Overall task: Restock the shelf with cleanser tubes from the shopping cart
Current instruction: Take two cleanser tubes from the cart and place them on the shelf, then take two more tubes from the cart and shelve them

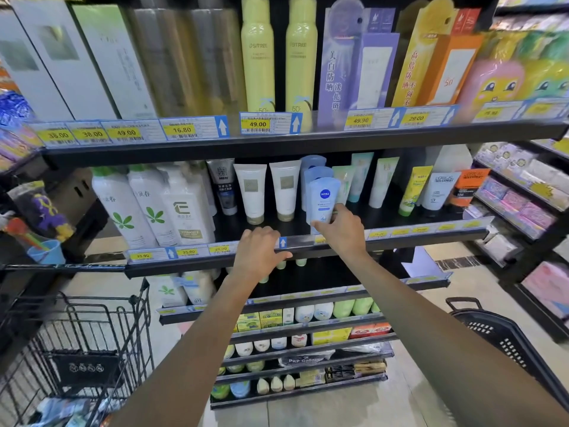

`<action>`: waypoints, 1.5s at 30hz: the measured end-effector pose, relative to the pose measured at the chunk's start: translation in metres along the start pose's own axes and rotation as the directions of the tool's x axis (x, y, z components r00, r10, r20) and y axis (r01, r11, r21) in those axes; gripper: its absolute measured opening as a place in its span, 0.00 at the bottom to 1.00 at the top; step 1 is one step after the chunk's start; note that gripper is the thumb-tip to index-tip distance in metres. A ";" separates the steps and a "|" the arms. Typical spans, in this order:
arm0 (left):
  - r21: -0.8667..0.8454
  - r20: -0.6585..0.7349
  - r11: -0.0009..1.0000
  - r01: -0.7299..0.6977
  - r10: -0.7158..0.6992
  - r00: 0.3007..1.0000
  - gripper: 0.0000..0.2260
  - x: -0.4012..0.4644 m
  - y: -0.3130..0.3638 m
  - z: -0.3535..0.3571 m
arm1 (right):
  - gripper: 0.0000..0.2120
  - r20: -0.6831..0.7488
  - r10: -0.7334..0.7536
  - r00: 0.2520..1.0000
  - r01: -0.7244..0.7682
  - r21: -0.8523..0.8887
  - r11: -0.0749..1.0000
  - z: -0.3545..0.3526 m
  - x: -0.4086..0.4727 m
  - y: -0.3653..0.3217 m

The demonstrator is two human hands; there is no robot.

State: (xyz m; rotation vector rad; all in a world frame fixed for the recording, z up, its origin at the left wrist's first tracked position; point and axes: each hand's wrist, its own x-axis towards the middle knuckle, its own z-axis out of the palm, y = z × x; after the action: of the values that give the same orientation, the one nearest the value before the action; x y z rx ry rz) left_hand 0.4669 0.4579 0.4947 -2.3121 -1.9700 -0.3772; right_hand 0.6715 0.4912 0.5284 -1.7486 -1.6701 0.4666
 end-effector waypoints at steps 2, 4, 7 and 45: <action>-0.008 0.004 1.000 -0.002 0.002 1.000 0.20 -0.001 0.000 -0.001 | 0.23 -0.003 0.009 1.000 -0.009 0.015 1.000 0.001 -0.002 -0.001; -0.009 0.005 1.000 -0.005 0.005 1.000 0.21 -0.002 0.000 -0.001 | 0.23 -0.005 0.010 1.000 -0.010 0.029 1.000 0.001 -0.004 -0.002; -0.013 0.010 1.000 0.001 -0.001 1.000 0.20 -0.002 0.002 -0.002 | 0.23 0.000 0.018 1.000 -0.017 0.053 0.998 0.001 -0.007 -0.002; -0.146 -0.080 0.494 0.857 -0.870 0.487 0.19 -0.458 -0.062 -0.042 | 0.24 0.578 -0.771 0.267 0.869 0.202 0.452 0.154 -0.296 -0.131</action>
State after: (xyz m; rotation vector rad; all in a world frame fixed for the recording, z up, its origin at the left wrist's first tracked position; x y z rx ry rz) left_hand 0.3355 0.0190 0.4206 -1.0162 -2.9282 -0.6587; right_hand 0.4378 0.2308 0.4513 -0.4990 -2.8660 0.3823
